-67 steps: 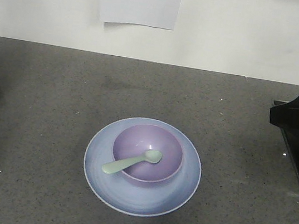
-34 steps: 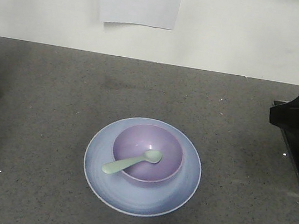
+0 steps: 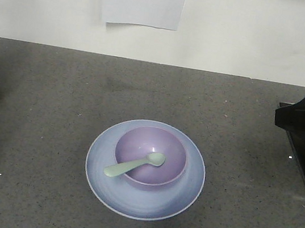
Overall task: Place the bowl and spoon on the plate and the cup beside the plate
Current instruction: 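Move the left gripper to the brown paper cup and grip its rim, then carry the paper cup beside the plate and set it down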
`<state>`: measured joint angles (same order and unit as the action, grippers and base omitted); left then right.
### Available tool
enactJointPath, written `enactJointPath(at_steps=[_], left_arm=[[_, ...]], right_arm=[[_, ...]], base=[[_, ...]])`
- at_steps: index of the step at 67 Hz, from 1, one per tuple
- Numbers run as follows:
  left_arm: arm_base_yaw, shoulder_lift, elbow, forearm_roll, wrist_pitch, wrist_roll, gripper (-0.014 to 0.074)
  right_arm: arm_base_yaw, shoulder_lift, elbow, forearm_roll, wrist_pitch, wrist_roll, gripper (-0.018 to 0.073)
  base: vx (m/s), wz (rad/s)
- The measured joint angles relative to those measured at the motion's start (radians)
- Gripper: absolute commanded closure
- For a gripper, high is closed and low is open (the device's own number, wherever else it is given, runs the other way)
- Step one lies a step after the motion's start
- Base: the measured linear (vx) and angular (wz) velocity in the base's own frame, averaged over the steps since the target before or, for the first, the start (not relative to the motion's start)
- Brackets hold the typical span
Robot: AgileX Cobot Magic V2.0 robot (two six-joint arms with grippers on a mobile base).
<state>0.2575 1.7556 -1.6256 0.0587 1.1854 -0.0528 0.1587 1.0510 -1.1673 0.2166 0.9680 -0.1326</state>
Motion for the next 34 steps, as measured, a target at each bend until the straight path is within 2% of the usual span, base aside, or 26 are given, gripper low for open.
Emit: enactJointPath(at_steps=[6, 20, 24, 34], left_arm=[[0.000, -0.038, 0.000, -0.065, 0.006, 0.031, 0.0604], [-0.006, -0.131, 0.000, -0.319, 0.056, 0.154, 0.0604], [-0.021, -0.156, 0.002, -0.348, 0.060, 0.172, 0.0604], [-0.088, -0.218, 0.065, -0.363, 0.054, 0.183, 0.0604]], right_arm=[[0.000, 0.000, 0.000, 0.000, 0.000, 0.000, 0.0021], [0.000, 0.000, 0.000, 0.000, 0.000, 0.000, 0.0021], [0.000, 0.000, 0.000, 0.000, 0.000, 0.000, 0.0021], [0.000, 0.000, 0.000, 0.000, 0.000, 0.000, 0.0021]], base=[[0.00, 0.00], [0.00, 0.00], [0.00, 0.00], [0.00, 0.00]])
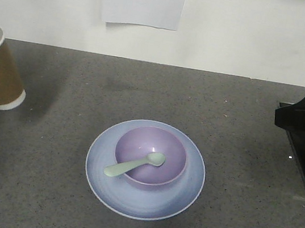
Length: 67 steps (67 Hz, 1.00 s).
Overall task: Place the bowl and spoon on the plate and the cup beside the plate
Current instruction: 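Carry the paper cup beside the plate and set it down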
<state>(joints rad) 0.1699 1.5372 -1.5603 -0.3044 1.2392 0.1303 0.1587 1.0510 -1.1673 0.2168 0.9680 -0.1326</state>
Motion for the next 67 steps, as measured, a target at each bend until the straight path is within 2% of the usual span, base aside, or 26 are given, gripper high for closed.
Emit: enactJointPath(at_steps=[20, 33, 51, 67], left_arm=[[-0.183, -0.068, 0.222, -0.002, -0.118, 0.009, 0.0604], [-0.261, -0.070, 0.289, -0.001, -0.179, 0.011, 0.0604], [-0.316, -0.070, 0.305, 0.023, -0.211, 0.009, 0.0604], [-0.317, -0.070, 0.305, 0.046, -0.215, -0.005, 0.0604]], right_arm=[[0.000, 0.000, 0.000, 0.000, 0.000, 0.000, 0.0021], [0.000, 0.000, 0.000, 0.000, 0.000, 0.000, 0.0021], [0.000, 0.000, 0.000, 0.000, 0.000, 0.000, 0.0021], [0.000, 0.000, 0.000, 0.005, 0.000, 0.000, 0.0021]], base=[[0.00, 0.00], [0.00, 0.00], [0.00, 0.00], [0.00, 0.00]])
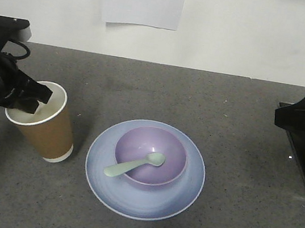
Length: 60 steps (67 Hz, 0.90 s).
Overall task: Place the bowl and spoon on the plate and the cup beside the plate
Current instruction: 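Carry the paper cup beside the plate and set it down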
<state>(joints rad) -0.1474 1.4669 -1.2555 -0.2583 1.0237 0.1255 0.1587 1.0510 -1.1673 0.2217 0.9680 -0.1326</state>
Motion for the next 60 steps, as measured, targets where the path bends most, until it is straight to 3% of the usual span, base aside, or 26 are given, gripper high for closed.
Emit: enactJointPath(at_steps=[20, 40, 60], left_arm=[[-0.003, 0.003, 0.000, -0.012, 0.002, -0.003, 0.0604], [-0.081, 0.061, 0.012, 0.009, 0.004, -0.003, 0.0603], [-0.082, 0.063, 0.012, 0.025, 0.005, -0.021, 0.0572]], right_arm=[[0.000, 0.000, 0.000, 0.003, 0.000, 0.000, 0.0021], [0.000, 0.000, 0.000, 0.003, 0.000, 0.000, 0.0021], [0.000, 0.000, 0.000, 0.003, 0.000, 0.000, 0.0021]], base=[[0.00, 0.00], [0.00, 0.00], [0.00, 0.00]])
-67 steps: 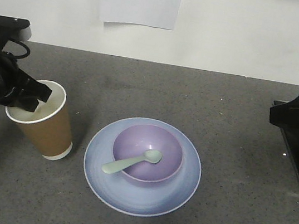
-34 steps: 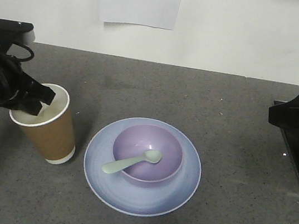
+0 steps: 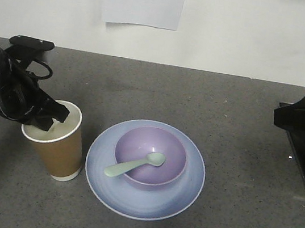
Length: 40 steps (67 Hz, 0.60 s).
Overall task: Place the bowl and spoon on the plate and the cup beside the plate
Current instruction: 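Carry the paper cup beside the plate and set it down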
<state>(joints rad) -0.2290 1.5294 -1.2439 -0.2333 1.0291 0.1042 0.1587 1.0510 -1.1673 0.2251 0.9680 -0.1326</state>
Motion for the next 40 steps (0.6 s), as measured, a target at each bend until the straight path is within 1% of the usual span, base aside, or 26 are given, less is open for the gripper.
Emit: enactJointPath(at_steps=[4, 11, 22, 23, 24, 31, 40], left_arm=[[0.000, 0.000, 0.000, 0.000, 0.001, -0.001, 0.0554], [0.000, 0.000, 0.000, 0.000, 0.002, -0.002, 0.0494], [0.000, 0.000, 0.000, 0.000, 0.002, -0.002, 0.0339], [0.000, 0.000, 0.000, 0.000, 0.002, -0.002, 0.0297], [0.000, 0.000, 0.000, 0.000, 0.002, -0.002, 0.0284], [0.000, 0.000, 0.000, 0.000, 0.002, -0.002, 0.0195], [0.000, 0.000, -0.002, 0.000, 0.002, -0.002, 0.0115]], right_arm=[[0.000, 0.000, 0.000, 0.000, 0.000, 0.000, 0.0021], [0.000, 0.000, 0.000, 0.000, 0.000, 0.000, 0.0021], [0.000, 0.000, 0.000, 0.000, 0.000, 0.000, 0.0021], [0.000, 0.000, 0.000, 0.000, 0.000, 0.000, 0.0021], [0.000, 0.000, 0.000, 0.000, 0.000, 0.000, 0.0021], [0.000, 0.000, 0.000, 0.000, 0.000, 0.000, 0.0021], [0.000, 0.000, 0.000, 0.000, 0.000, 0.000, 0.0021]], base=[[0.00, 0.00], [0.00, 0.00], [0.00, 0.00], [0.00, 0.00], [0.00, 0.00], [0.00, 0.00], [0.00, 0.00]])
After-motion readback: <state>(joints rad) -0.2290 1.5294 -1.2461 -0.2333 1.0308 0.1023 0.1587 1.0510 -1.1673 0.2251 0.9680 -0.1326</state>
